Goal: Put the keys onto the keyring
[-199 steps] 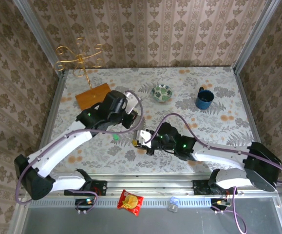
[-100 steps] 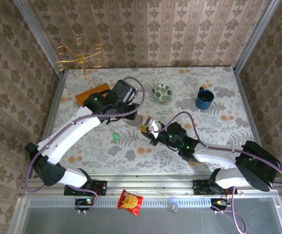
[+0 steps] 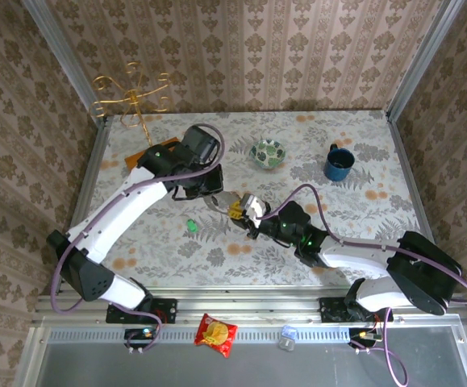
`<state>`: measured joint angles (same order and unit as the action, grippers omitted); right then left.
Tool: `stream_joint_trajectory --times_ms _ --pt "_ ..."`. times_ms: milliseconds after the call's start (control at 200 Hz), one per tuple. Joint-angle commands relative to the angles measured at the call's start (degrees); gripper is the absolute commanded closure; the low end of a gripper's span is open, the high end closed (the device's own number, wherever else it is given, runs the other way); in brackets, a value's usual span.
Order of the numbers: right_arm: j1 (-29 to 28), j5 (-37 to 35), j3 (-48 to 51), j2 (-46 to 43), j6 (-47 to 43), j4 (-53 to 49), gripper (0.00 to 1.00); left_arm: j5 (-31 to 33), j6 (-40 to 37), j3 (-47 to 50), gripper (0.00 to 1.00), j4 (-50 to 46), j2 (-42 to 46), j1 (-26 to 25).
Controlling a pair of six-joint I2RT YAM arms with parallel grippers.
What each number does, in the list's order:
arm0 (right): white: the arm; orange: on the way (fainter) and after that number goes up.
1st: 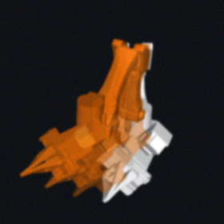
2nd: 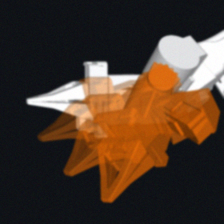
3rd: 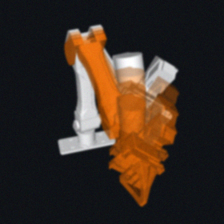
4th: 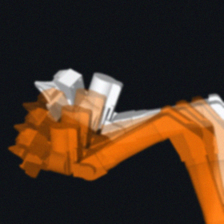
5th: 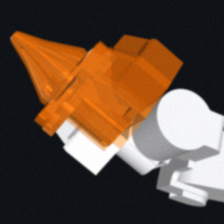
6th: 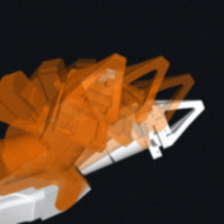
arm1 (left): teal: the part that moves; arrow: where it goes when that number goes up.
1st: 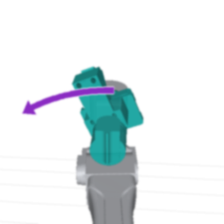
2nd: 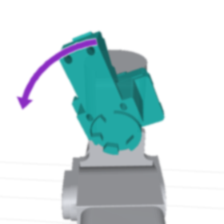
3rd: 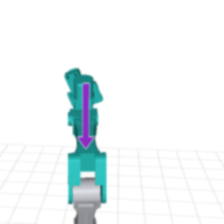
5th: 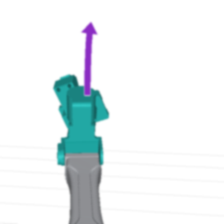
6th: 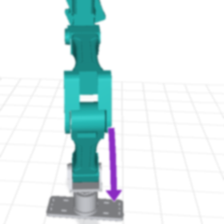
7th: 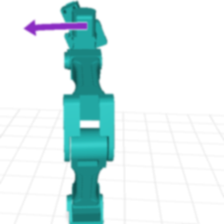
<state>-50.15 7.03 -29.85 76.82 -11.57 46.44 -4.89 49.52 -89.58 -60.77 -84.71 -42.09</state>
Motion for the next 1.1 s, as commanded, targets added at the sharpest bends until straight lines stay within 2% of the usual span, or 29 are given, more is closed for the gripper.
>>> stream_joint_trajectory --times_ms 0,160,365,490,875,1095 --pt "-0.6 3.4 -2.6 0.1 -1.6 1.1 0.83 -1.6 7.3 -3.1 1.0 -4.1 -0.8 1.0" --pt "-1.7 2.9 -4.3 1.5 -2.6 0.1 0.82 -4.2 12.0 -4.7 1.0 -8.1 -2.7 1.8" --pt "-2.5 -4.8 -5.4 6.1 -1.2 3.3 0.79 -7.7 17.6 -3.8 1.0 -8.2 -2.4 3.2" --pt "-2.6 -6.9 -5.7 7.3 -1.0 4.2 0.77 -9.4 19.4 -2.6 1.0 -7.8 -2.0 3.6" --pt "-2.5 -8.4 -6.4 8.7 -2.1 7.1 0.73 -12.6 22.1 -1.3 1.0 -7.5 -1.8 4.2" --pt "-2.6 -6.8 -6.8 9.8 -2.4 9.9 0.73 -14.9 24.5 1.2 1.0 -5.8 -1.2 4.5"
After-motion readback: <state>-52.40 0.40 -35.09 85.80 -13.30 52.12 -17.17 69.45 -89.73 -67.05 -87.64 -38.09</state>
